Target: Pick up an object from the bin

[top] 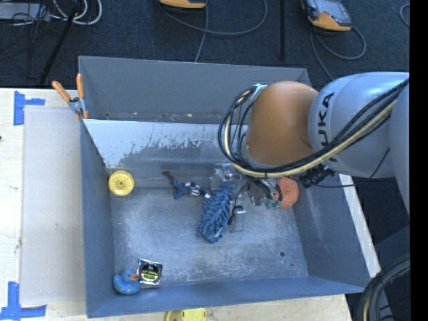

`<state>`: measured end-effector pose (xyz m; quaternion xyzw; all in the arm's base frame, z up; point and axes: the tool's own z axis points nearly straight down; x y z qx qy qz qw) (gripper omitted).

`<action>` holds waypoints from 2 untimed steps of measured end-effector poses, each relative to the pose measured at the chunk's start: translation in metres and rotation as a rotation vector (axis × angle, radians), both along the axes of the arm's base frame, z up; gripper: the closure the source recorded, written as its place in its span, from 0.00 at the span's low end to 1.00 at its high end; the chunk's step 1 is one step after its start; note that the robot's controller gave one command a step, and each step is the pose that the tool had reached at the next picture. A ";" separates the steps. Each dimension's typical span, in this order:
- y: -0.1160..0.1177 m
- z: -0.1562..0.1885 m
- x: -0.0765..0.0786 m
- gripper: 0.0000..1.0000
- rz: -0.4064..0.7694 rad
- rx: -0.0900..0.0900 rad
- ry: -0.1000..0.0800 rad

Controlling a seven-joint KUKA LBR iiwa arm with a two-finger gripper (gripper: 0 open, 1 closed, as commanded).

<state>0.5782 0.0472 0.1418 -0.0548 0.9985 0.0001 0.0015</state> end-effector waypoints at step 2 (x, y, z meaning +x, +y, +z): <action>0.008 -0.038 -0.018 0.00 0.199 0.000 0.003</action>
Offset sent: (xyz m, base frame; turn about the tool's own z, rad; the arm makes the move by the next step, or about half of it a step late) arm -0.0289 0.0007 -0.0394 -0.2236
